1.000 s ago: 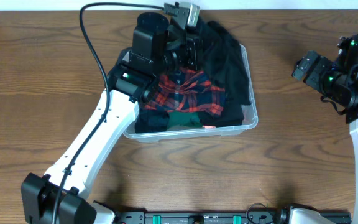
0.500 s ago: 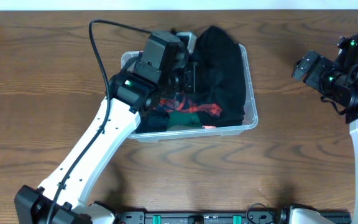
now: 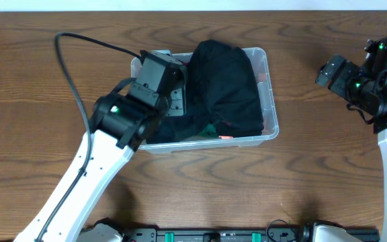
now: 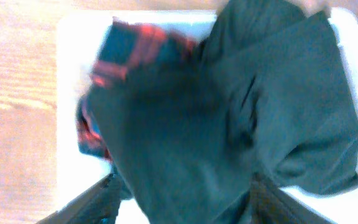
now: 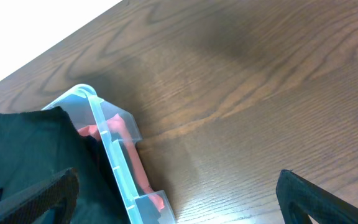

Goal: Pack container
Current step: 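Lower the black garment into the bin and release it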

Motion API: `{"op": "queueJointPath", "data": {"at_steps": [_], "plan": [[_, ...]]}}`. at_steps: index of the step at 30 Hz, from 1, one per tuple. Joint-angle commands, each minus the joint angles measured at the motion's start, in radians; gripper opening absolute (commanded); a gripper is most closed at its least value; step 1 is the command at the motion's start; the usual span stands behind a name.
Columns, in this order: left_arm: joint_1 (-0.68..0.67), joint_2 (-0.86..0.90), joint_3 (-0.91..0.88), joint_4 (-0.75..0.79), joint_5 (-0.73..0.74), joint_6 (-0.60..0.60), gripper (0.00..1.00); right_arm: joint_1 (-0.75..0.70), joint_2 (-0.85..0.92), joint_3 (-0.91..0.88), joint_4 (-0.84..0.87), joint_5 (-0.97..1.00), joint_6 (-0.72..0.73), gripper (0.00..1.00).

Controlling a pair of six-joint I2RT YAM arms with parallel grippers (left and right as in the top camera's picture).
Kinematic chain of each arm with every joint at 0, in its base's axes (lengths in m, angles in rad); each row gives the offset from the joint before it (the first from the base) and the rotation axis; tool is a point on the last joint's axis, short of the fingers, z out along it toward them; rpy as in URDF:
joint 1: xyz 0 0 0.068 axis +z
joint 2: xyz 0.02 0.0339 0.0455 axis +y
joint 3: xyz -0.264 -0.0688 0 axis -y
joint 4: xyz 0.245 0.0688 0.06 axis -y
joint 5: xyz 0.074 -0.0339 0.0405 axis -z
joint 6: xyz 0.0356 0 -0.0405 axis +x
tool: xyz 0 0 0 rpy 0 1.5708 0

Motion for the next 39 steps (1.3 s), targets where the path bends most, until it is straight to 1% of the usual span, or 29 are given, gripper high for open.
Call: {"op": "queueJointPath", "data": {"at_steps": [1,3,4,5,7,8,11,12,14,16,20,23,27,30,34,36,38,39], "plan": [[-0.002,-0.055,0.011,0.054,-0.095,0.070,0.71,-0.006,0.002,0.003,-0.001,-0.001,0.004,0.99],[-0.002,-0.070,0.011,0.116,-0.073,0.071,0.74,-0.006,0.002,0.003,-0.001,-0.001,0.004,0.99],[-0.002,-0.072,0.011,0.160,-0.032,0.078,0.73,-0.006,0.002,0.003,-0.001,-0.001,0.004,0.99],[-0.002,-0.070,0.011,0.201,0.025,0.100,0.73,-0.006,0.002,0.003,-0.001,-0.001,0.004,0.99],[-0.002,-0.051,0.011,0.268,0.122,0.139,0.69,-0.006,0.002,0.003,-0.001,-0.001,0.004,0.99],[-0.002,-0.034,0.011,0.288,0.143,0.145,0.64,-0.006,0.002,0.003,-0.001,-0.001,0.004,0.99],[0.000,0.047,0.011,0.290,0.135,0.160,0.52,-0.006,0.002,0.003,-0.001,-0.001,0.004,0.99],[0.002,0.081,0.011,0.283,0.135,0.160,0.45,-0.006,0.002,0.003,-0.001,-0.001,0.004,0.99],[0.006,0.168,0.011,0.261,0.135,0.160,0.34,-0.006,0.002,0.003,-0.001,-0.001,0.004,0.99],[0.007,0.251,0.011,0.233,0.135,0.159,0.29,-0.006,0.002,0.003,-0.001,-0.001,0.004,0.99],[0.007,0.411,0.011,0.163,0.187,0.159,0.26,-0.006,0.002,0.003,-0.001,-0.001,0.004,0.99],[0.006,0.492,0.011,0.125,0.191,0.159,0.26,-0.006,0.002,0.003,-0.001,-0.001,0.004,0.99],[0.006,0.528,0.009,0.114,0.191,0.164,0.25,-0.006,0.002,0.003,-0.001,-0.001,0.004,0.99],[0.006,0.492,0.029,0.109,0.191,0.165,0.26,-0.006,0.002,0.003,-0.001,-0.001,0.004,0.99],[-0.002,0.373,0.089,0.113,0.195,0.165,0.26,-0.006,0.002,0.003,-0.001,-0.001,0.004,0.99],[-0.005,0.306,0.117,0.156,0.195,0.183,0.27,-0.006,0.002,0.003,-0.001,-0.001,0.004,0.99],[-0.005,0.248,0.119,0.237,0.195,0.216,0.31,-0.006,0.002,0.003,-0.001,-0.001,0.004,0.99],[-0.005,0.232,0.119,0.280,0.195,0.245,0.32,-0.006,0.002,0.003,-0.001,-0.001,0.004,0.99]]}}
